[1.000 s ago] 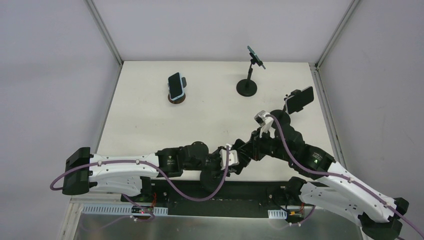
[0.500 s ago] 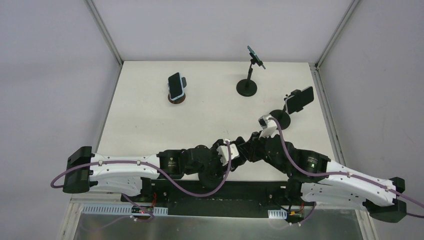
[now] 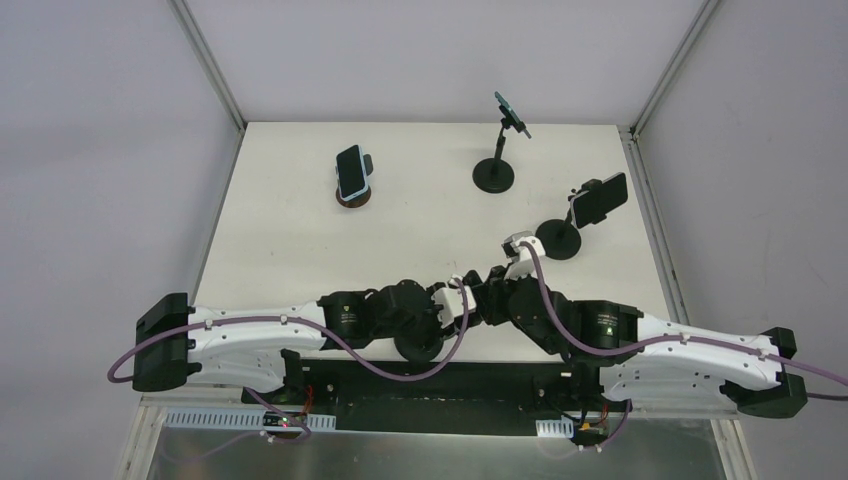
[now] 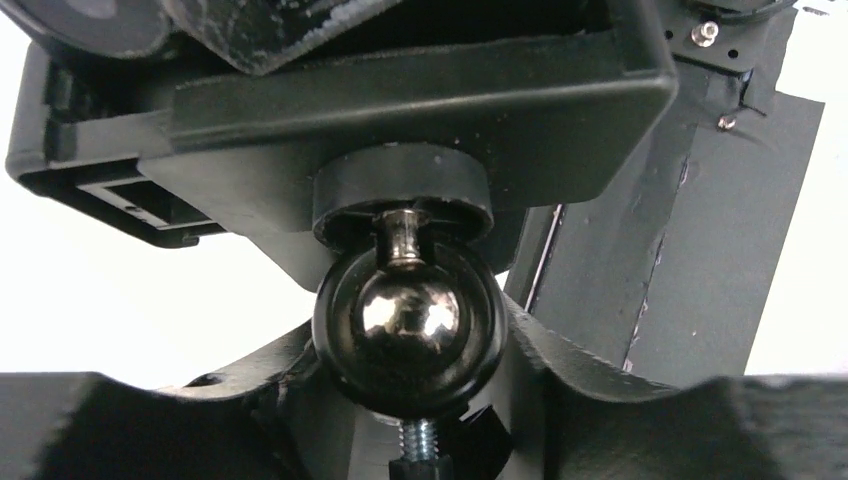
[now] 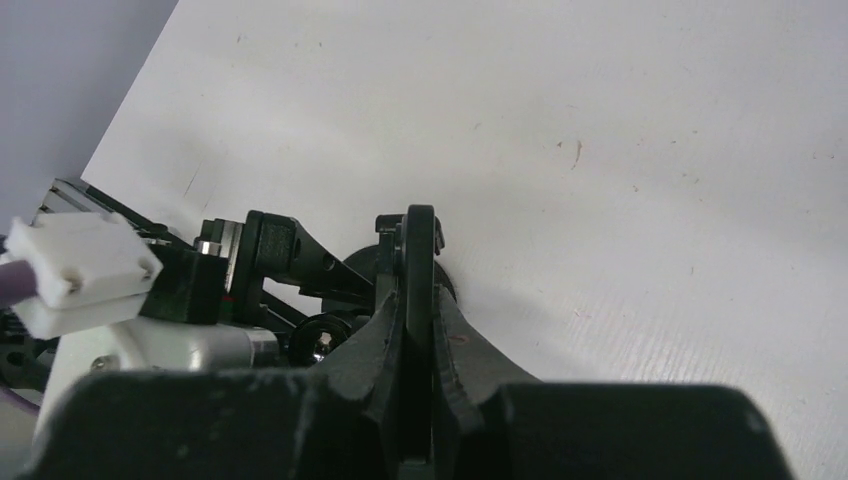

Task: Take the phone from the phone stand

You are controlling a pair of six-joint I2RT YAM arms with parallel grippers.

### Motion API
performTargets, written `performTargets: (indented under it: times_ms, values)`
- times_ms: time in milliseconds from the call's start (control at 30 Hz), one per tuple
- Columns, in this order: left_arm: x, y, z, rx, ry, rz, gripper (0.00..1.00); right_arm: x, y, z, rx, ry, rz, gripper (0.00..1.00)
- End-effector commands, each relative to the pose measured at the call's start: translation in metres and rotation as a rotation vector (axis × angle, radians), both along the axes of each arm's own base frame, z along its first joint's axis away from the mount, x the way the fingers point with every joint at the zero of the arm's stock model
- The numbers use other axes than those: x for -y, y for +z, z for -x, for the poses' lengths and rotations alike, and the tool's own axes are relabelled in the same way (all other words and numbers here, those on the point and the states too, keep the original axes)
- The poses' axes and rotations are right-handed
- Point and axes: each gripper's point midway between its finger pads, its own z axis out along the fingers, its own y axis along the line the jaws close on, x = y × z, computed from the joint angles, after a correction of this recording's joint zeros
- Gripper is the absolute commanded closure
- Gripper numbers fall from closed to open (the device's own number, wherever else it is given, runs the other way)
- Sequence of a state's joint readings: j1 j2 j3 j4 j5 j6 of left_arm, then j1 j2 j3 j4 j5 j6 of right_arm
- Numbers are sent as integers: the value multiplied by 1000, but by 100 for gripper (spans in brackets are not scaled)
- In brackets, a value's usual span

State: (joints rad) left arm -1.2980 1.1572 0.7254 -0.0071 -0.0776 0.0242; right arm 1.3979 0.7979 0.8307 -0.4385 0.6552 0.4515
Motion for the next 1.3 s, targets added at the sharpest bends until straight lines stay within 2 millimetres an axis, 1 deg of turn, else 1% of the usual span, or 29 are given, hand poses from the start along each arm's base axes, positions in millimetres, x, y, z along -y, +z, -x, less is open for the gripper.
performTargets:
  times_ms: [0,67,100,133,167,333,433,467,533,567,633,667,800,900,1033,1167,1267]
  values:
    - [1,32,-25,59,33,53,59,-23,37,18,1,99,-111,100]
    - [3,36,-26,63,24,59,71,-24,36,19,0,102,-107,100]
    - [4,38,-27,63,20,62,80,-25,36,18,1,99,-103,100]
    - [5,39,-27,61,15,64,93,-25,35,18,1,97,-96,100]
    - [6,41,-28,60,12,66,100,-25,35,18,1,95,-94,100]
    - [11,42,-23,39,-47,77,100,-20,36,16,-2,74,-86,100]
    - [13,42,-27,-7,-37,89,100,-18,34,16,-15,65,-94,100]
    - [12,41,-28,-16,-28,90,96,-18,33,17,-20,64,-97,100]
    - [11,41,-33,-14,1,91,69,-19,32,18,-34,60,-108,100]
    - [11,43,-35,-8,12,92,61,-19,31,18,-40,58,-111,100]
    - [11,51,-40,10,37,105,49,-21,30,18,-51,51,-122,100]
    - [11,56,-43,19,50,114,46,-22,31,18,-56,45,-130,100]
    - [14,79,-50,48,82,158,46,-27,33,17,-70,26,-159,100]
    - [15,93,-55,65,106,187,49,-27,34,13,-73,-7,-159,100]
    - [15,111,-53,80,97,225,52,-25,30,10,-75,-40,-143,100]
    - [14,117,-54,100,86,232,54,-26,28,11,-86,-35,-152,100]
    - [17,114,-54,98,76,221,62,-29,29,13,-91,-24,-160,100]
